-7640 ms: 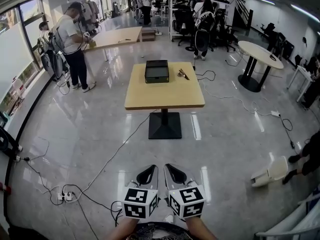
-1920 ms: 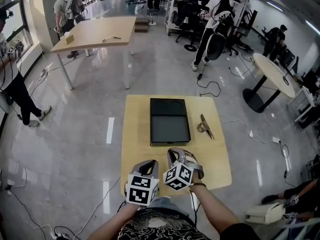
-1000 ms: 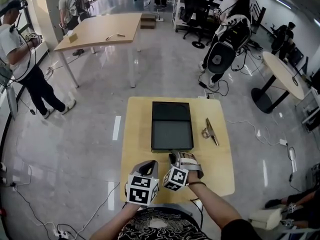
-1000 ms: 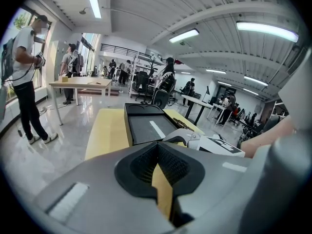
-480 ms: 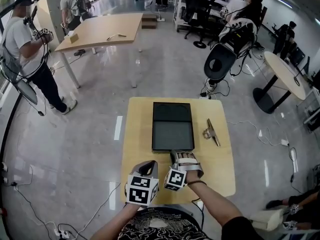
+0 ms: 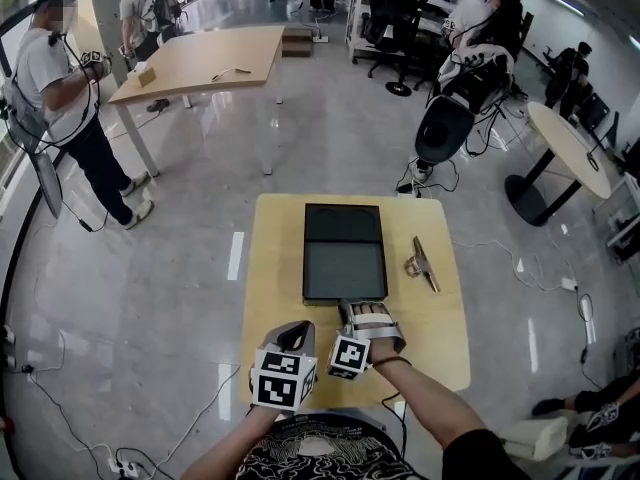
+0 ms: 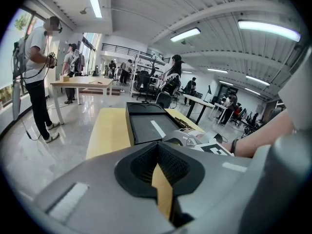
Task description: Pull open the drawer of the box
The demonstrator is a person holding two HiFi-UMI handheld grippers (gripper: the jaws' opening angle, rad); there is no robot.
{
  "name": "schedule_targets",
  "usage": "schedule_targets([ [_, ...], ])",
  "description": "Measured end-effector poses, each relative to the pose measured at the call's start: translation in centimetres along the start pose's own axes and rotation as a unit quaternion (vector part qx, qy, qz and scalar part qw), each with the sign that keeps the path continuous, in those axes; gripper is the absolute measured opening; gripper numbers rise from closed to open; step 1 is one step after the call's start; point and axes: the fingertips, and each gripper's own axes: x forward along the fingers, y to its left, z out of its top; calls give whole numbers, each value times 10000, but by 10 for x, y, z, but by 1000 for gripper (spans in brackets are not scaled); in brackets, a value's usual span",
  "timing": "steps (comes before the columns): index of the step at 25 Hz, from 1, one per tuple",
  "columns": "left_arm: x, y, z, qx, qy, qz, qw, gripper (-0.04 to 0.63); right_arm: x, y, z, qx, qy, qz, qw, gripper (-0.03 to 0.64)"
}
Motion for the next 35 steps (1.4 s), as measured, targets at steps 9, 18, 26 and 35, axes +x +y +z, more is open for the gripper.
schedule_targets([
  [9,-28,-17,-3,-12,-1,-6,10000,12,-33,2,1,97,19,100,9999,35],
  [18,-67,-20,-22,-17,-34,-14,10000,12,-67,25,19,150,85,145,9997,34],
  [26,-105,-31,-51,14,-64,-76,9999,12,-105,62,33,146,127,184,9996,34],
  [35,-134,-63,-53,77,-88,-137,9998,12,-149,74,21,169,179,238,9994,34],
])
